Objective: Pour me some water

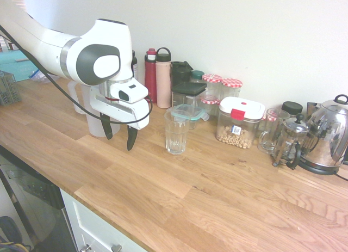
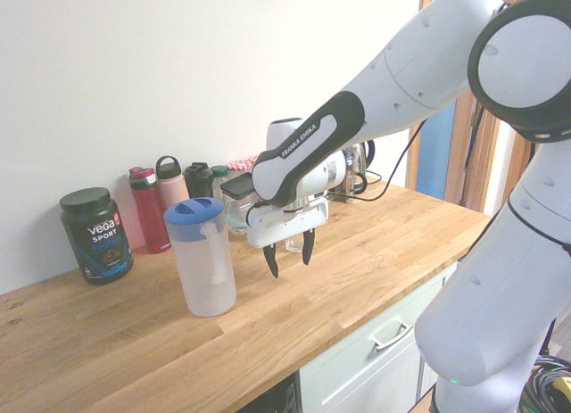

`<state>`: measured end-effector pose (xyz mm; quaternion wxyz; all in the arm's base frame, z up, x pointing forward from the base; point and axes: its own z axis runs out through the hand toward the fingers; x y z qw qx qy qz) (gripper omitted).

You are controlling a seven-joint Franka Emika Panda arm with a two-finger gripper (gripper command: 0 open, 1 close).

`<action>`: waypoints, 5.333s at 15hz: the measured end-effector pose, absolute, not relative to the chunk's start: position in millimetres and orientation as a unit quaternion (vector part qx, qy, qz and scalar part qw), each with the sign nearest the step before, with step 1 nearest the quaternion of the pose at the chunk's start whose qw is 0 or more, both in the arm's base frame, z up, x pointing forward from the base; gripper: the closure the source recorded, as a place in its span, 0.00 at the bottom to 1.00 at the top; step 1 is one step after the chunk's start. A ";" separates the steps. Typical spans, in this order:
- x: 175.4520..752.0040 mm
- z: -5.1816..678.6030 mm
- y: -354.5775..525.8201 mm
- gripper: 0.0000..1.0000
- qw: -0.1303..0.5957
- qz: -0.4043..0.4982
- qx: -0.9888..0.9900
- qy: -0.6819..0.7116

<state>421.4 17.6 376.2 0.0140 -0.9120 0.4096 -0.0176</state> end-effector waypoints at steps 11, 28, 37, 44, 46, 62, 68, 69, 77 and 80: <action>332.3 472.1 108.8 0.00 0.032 -0.074 -0.901 0.427; 375.0 490.0 210.0 1.00 0.059 -0.222 -0.874 0.428; 373.3 490.6 209.4 1.00 0.067 -0.215 -0.879 0.421; 374.3 482.4 200.6 1.00 0.067 -0.211 -0.877 0.427; 375.3 482.7 198.0 1.00 0.069 -0.211 -0.877 0.427; 263.2 572.0 24.1 1.00 0.045 -0.172 -0.964 0.199; 281.2 546.2 -166.7 1.00 0.060 -0.124 -0.990 0.036; 286.5 550.6 -190.7 1.00 0.069 -0.126 -0.990 0.013; 351.8 573.4 -249.3 1.00 0.049 -0.112 -0.991 -0.058; 388.3 582.7 -242.3 1.00 0.011 -0.089 -0.994 -0.062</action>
